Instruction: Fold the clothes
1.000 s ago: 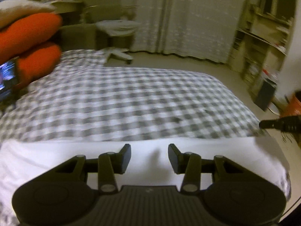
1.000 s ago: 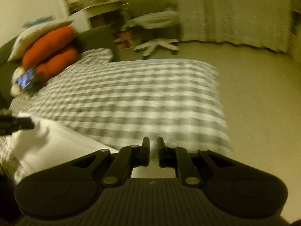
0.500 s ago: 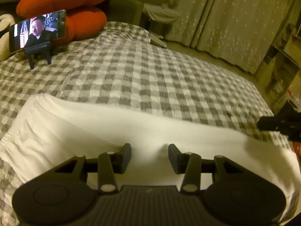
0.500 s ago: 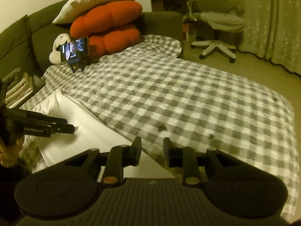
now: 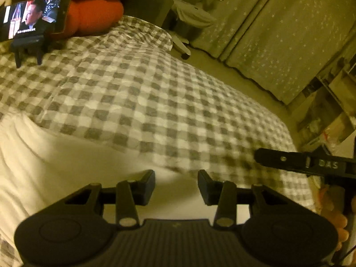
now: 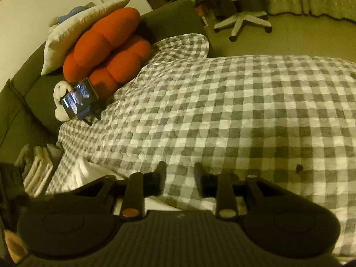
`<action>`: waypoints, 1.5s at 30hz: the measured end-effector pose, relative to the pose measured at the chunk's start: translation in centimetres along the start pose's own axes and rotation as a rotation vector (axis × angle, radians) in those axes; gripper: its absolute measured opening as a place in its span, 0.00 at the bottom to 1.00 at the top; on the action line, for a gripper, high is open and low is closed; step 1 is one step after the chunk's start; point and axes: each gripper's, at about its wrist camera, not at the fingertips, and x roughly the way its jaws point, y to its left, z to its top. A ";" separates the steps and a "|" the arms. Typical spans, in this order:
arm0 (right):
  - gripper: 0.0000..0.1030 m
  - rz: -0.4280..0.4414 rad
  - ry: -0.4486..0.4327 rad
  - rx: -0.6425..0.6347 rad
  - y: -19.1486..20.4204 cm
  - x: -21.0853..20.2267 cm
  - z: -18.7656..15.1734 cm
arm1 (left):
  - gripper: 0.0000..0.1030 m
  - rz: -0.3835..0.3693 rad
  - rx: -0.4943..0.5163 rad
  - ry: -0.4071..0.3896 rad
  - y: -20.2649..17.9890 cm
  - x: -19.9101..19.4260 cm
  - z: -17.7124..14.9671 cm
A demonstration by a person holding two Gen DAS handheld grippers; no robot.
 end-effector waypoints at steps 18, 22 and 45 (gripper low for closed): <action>0.38 0.115 0.127 -0.260 0.7 1.7 -3.6 | 0.36 0.022 0.130 -0.036 0.5 -0.6 -1.6; 0.36 0.132 0.128 -0.354 1.6 1.5 -4.4 | 0.36 0.011 0.132 -0.028 0.8 -0.6 -1.5; 0.36 0.139 0.071 -0.621 3.5 -0.4 -6.6 | 0.38 -0.045 0.089 0.008 1.6 -0.8 -1.2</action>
